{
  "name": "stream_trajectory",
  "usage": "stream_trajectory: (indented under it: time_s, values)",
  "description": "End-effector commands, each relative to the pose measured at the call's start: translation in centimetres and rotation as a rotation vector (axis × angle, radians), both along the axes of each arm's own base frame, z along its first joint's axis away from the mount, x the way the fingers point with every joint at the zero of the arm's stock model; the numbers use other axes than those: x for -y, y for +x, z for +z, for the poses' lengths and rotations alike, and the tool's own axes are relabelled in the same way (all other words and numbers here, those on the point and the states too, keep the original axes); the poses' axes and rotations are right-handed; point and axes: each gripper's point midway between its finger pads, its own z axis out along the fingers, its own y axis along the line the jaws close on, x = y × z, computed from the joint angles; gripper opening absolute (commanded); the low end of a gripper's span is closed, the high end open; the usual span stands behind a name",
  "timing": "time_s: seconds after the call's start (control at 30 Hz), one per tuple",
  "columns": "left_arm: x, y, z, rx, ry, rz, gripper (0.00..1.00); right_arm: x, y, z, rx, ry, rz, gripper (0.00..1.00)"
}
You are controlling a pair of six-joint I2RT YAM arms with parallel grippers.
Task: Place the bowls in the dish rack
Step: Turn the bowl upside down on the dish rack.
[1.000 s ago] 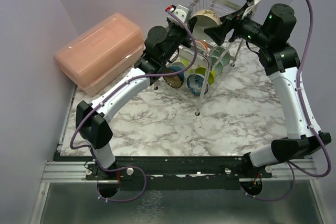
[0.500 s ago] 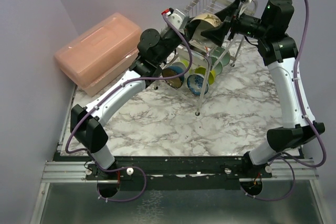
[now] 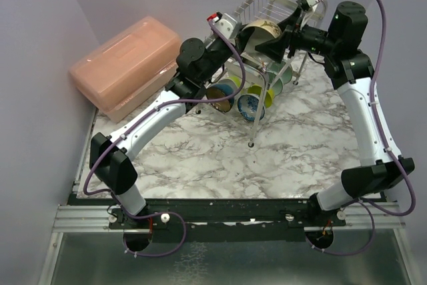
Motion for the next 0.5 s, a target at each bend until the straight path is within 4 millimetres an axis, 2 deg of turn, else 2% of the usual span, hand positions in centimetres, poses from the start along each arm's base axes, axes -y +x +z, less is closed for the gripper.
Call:
stream_trajectory:
  time_s: [0.0, 0.13, 0.2, 0.33, 0.47]
  values:
    - [-3.0, -1.6, 6.1, 0.130, -0.131, 0.051, 0.06, 1.0, 0.0, 1.3, 0.027, 0.035, -0.071, 0.00]
    - [-3.3, -1.6, 6.1, 0.137, -0.123, 0.069, 0.42, 1.9, 1.7, 1.3, 0.017, 0.057, -0.182, 0.00]
    - [-3.5, -1.6, 5.9, 0.138, -0.113, 0.081, 0.55, 2.4, 2.6, 1.3, -0.001, 0.076, -0.239, 0.01]
    - [-4.4, -1.7, 5.8, 0.146, -0.089, 0.121, 0.69, 3.5, 4.4, 1.3, -0.030, 0.092, -0.344, 0.00]
    - [-5.5, -1.9, 5.5, 0.140, -0.088, 0.159, 0.72, 4.0, 5.6, 1.7, -0.026, 0.097, -0.398, 0.00]
